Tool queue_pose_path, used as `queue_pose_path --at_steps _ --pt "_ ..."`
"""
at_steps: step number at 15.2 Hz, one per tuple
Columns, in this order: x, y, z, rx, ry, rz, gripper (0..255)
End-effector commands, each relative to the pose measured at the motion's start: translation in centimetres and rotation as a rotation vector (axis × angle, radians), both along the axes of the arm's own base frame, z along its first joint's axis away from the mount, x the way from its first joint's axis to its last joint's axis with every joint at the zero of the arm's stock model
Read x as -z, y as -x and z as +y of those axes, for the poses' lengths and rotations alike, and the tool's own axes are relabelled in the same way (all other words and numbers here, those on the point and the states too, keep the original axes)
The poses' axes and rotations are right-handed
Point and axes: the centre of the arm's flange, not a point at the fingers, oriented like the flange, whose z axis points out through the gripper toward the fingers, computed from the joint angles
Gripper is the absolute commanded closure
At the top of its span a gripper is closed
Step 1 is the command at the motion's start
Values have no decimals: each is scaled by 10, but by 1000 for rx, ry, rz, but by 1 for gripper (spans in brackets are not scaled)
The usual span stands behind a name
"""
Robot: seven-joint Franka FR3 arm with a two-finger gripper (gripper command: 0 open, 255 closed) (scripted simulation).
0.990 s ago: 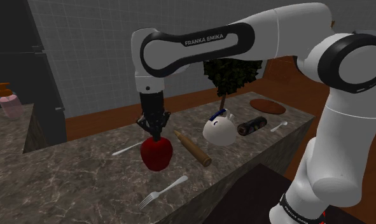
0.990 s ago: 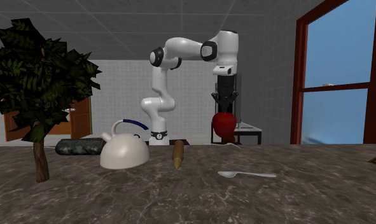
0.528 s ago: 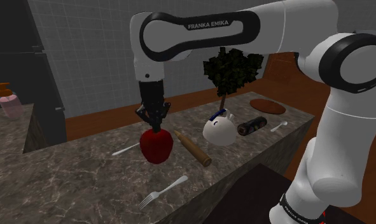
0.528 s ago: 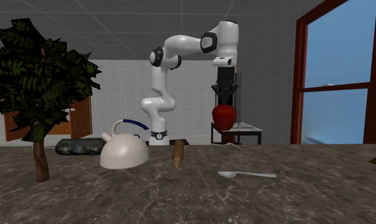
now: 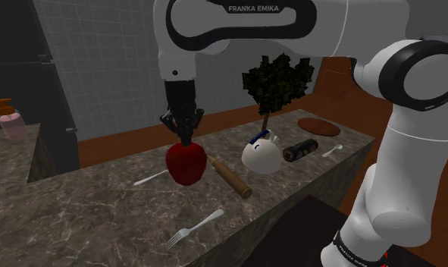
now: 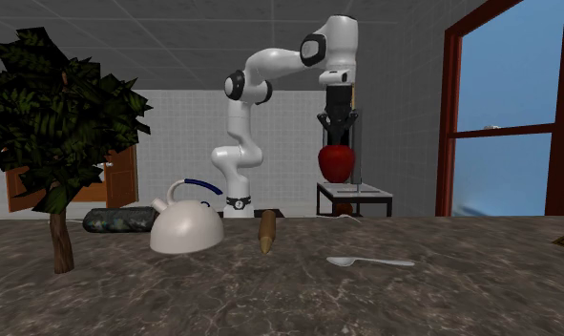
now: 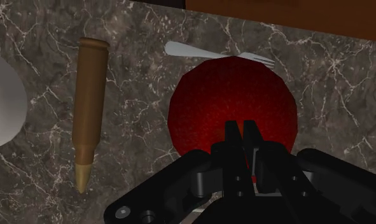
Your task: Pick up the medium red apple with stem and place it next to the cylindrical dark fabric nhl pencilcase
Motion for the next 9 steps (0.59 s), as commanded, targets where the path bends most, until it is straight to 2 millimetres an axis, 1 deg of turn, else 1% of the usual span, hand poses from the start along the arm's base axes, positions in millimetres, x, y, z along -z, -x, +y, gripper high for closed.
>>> queue_pose_path --at_steps 1,7,8,9 --pt "-11 0 1 0 0 0 255" --pt "-43 0 1 0 0 0 255" --pt "-44 0 1 0 0 0 255" --pt "-43 -2 -12 0 0 0 255"
